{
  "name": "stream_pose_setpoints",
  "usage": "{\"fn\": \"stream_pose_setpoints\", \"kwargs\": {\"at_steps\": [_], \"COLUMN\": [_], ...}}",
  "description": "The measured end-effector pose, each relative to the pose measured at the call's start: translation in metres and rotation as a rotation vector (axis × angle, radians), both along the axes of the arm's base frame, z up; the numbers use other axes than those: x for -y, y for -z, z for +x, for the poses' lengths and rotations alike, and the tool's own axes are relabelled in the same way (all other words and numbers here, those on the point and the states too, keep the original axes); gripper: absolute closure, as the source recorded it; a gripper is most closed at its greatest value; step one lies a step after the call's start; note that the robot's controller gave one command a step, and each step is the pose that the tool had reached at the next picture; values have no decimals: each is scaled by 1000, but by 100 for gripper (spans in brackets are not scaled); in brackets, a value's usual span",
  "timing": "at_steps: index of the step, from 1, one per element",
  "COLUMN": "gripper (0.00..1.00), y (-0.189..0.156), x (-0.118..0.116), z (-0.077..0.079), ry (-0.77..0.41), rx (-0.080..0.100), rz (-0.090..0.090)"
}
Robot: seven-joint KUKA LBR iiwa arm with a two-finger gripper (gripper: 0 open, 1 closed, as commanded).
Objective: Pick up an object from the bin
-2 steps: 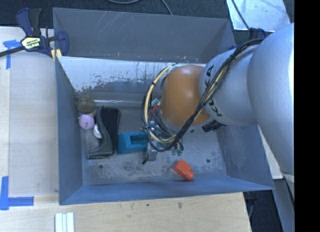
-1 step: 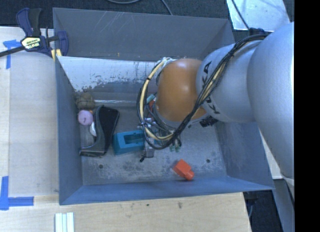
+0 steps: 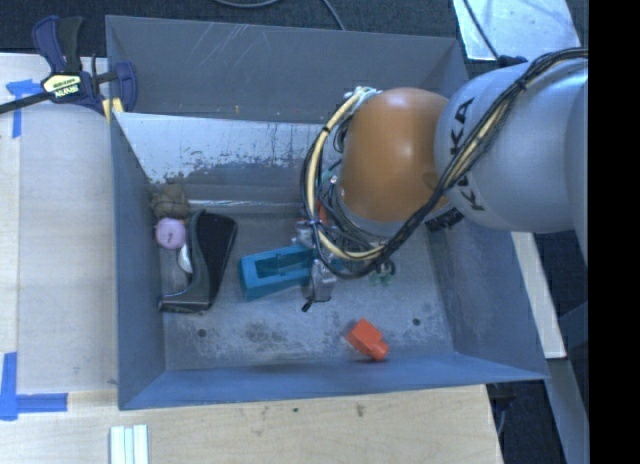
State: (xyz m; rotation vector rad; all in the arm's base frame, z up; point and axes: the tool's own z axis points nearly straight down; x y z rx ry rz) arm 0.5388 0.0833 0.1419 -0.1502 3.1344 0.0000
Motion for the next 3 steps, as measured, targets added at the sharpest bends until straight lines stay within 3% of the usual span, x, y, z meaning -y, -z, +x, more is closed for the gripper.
{"fn": "stream_pose_setpoints", "kwargs": {"at_steps": [1, 2, 3], "gripper": [100, 100, 100], "y": [-35, -84, -149], "x": [-14, -13, -23], "z": [18, 10, -17], "ry": [-199, -400, -612], "rx": [4, -7, 0], "rz": [-6, -2, -7]}}
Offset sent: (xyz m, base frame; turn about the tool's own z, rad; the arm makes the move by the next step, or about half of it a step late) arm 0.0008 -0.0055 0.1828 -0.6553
